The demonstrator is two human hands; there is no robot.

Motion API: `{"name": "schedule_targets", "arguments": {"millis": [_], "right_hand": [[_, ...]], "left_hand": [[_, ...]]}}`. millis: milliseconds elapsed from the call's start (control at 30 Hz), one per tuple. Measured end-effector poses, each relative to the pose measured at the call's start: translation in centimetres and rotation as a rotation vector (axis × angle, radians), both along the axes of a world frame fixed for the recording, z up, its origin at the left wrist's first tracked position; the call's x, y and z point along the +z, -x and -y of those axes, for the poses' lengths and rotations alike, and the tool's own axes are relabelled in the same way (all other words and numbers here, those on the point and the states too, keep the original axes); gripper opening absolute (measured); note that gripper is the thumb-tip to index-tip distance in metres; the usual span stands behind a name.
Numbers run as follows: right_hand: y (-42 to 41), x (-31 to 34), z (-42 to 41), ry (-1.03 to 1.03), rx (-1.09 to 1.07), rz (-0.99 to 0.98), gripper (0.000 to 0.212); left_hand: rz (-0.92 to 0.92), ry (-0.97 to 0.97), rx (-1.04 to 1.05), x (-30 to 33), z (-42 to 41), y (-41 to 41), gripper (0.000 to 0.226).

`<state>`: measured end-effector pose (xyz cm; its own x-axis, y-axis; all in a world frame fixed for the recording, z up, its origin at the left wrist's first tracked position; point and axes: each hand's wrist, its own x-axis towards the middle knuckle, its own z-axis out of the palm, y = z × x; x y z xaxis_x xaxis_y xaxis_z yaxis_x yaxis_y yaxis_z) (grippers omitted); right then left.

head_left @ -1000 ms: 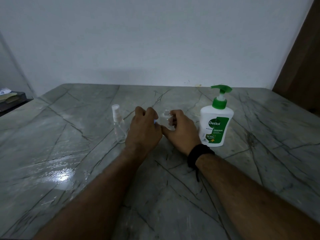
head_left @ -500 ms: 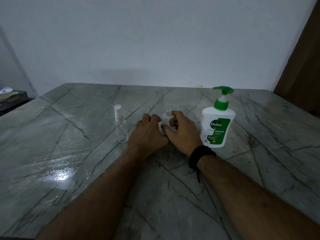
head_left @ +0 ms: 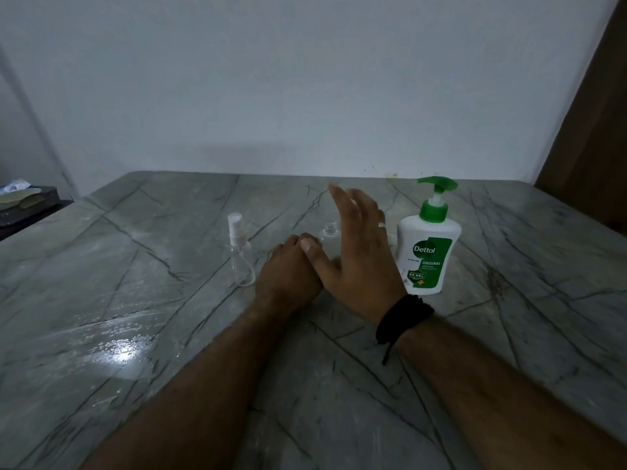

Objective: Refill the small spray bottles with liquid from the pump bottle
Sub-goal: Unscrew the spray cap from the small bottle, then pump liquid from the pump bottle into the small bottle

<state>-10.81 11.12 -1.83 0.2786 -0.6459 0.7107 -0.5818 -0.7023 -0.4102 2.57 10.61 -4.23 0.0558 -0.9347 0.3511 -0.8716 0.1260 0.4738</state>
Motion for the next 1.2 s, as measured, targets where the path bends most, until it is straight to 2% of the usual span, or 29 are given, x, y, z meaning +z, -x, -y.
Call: {"name": "schedule_targets", "arguments": {"millis": [100, 200, 300, 433, 533, 700, 967, 1200], "right_hand": [[0.0, 2.6, -2.4, 0.234, 0.063, 0.006, 0.08], [1.9, 5.2, -3.1, 0.434, 0.025, 0.069, 0.08], [5.7, 6.4, -2.0, 0.496, -0.093, 0.135, 0.088], [10.4, 4.6, 0.4, 0.249, -0.202, 0.173, 0.111], [12.0, 2.2, 1.7, 0.048, -0.18, 0.195, 0.125], [11.4, 0.4, 3.2, -0.152, 0.021, 0.263, 0.124], [10.1, 0.3, 4.8, -0.149, 0.091, 0.304, 0.106], [7.3, 0.5, 6.2, -0.143, 0.173, 0.35, 0.1]], "left_hand": [[-0.075, 0.021, -0.021, 0.1, -0.4, 0.0, 0.048], [-0.047, -0.004, -0.018, 0.1, 0.2, 0.1, 0.052], [-0.031, -0.046, 0.046, -0.3, 0.7, 0.0, 0.057], [-0.052, -0.043, 0.06, -0.7, 0.8, -0.1, 0.059], [-0.044, -0.044, 0.059, -0.7, 0.8, 0.0, 0.059], [-0.038, -0.048, 0.051, -0.8, 0.8, -0.1, 0.059], [-0.053, -0.042, 0.067, -1.1, 1.2, -0.2, 0.06], [-0.056, -0.059, 0.081, -1.4, 1.6, -0.1, 0.061]]}}
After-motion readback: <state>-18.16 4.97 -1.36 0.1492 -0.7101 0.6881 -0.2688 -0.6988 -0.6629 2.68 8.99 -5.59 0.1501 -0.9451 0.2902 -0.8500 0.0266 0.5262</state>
